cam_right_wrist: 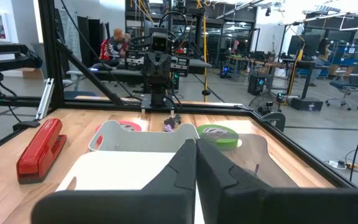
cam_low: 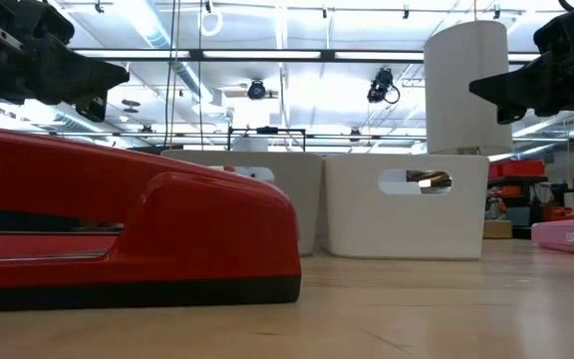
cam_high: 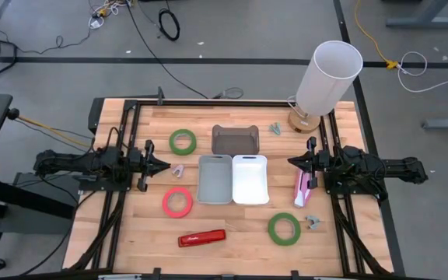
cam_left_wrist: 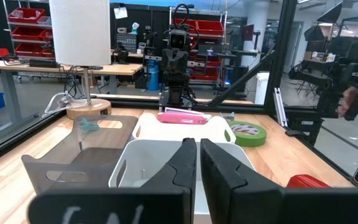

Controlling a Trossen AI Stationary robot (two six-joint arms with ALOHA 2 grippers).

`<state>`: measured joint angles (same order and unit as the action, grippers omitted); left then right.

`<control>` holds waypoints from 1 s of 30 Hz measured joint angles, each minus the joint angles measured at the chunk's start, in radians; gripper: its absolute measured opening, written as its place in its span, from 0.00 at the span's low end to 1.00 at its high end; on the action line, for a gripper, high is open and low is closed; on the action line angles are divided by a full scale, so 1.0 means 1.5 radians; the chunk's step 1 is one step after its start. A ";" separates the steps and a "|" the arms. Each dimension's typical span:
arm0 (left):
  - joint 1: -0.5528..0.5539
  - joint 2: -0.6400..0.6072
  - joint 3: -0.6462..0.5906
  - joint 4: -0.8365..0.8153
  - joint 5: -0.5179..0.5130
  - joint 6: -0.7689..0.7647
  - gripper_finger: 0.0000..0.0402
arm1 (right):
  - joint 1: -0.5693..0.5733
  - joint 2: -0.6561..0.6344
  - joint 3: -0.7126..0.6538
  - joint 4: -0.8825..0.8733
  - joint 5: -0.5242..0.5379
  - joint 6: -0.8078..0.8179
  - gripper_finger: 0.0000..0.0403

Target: Pick and place Stapler, Stapler remover, tape

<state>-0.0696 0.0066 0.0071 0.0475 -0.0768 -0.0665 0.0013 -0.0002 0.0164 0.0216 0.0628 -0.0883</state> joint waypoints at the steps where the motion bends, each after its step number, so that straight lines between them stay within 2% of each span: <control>1: 0.000 0.000 0.000 0.000 0.000 0.000 0.07 | 0.000 0.000 0.000 0.000 0.000 0.000 0.03; 21: 0.000 0.000 0.000 0.000 0.000 0.000 0.07 | 0.000 0.000 0.000 0.027 0.000 0.016 0.03; 26: 0.000 0.000 0.000 0.000 0.000 0.000 0.07 | 0.000 0.000 0.000 0.051 0.040 0.019 0.03; 30: 0.000 0.000 0.000 0.000 0.000 0.000 0.07 | 0.000 0.000 0.000 0.073 0.040 0.018 0.03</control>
<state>-0.0693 0.0065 0.0071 0.0475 -0.0767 -0.0662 0.0017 -0.0002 0.0166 0.1317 0.1234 -0.0608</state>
